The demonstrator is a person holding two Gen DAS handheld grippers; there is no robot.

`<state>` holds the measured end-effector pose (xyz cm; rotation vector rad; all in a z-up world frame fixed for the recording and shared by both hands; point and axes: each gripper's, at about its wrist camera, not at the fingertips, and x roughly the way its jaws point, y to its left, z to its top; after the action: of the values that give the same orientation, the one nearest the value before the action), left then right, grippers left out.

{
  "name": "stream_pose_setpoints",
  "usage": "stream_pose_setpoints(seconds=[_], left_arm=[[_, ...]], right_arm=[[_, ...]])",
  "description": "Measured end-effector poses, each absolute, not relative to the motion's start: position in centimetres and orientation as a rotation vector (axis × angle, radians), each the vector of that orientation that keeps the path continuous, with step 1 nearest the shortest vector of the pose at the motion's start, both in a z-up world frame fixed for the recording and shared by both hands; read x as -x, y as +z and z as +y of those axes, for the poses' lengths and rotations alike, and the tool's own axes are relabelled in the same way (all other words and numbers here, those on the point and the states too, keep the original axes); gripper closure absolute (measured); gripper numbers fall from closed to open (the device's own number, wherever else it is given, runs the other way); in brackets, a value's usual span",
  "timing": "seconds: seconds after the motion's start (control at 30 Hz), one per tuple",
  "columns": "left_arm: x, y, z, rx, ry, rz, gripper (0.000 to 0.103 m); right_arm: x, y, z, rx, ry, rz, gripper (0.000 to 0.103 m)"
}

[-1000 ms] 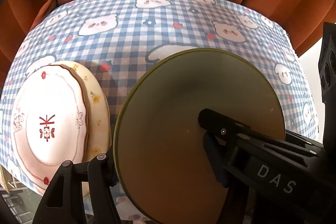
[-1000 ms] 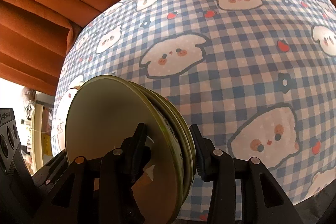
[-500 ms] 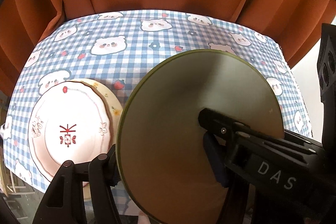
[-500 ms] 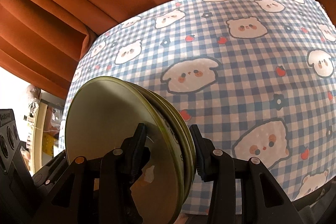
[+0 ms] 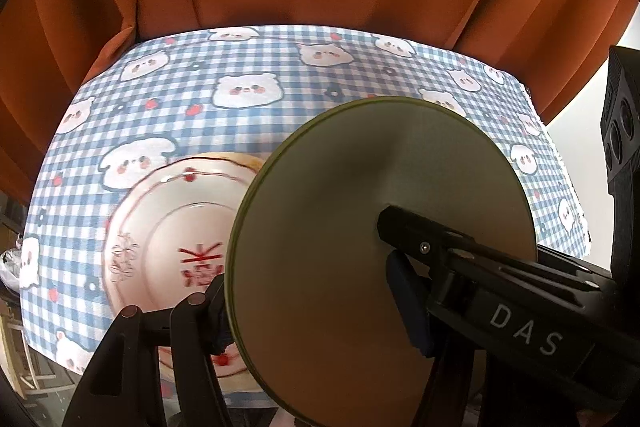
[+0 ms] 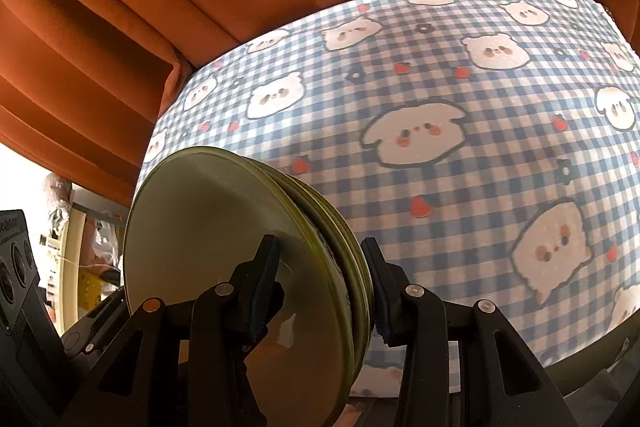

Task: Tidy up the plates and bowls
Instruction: 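Lift the bowl stack with both tools and carry it over the plate stack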

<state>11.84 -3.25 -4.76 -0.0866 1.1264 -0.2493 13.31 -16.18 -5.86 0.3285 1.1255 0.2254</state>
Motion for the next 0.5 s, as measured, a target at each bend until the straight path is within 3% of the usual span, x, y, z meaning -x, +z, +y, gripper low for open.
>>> stream_pose_setpoints(seconds=[0.5], left_arm=[[-12.4,-6.0,5.0,0.1,-0.241,1.166,0.037]], right_arm=[[-14.2,-7.4,-7.6,-0.32,0.224,1.164,0.058]])
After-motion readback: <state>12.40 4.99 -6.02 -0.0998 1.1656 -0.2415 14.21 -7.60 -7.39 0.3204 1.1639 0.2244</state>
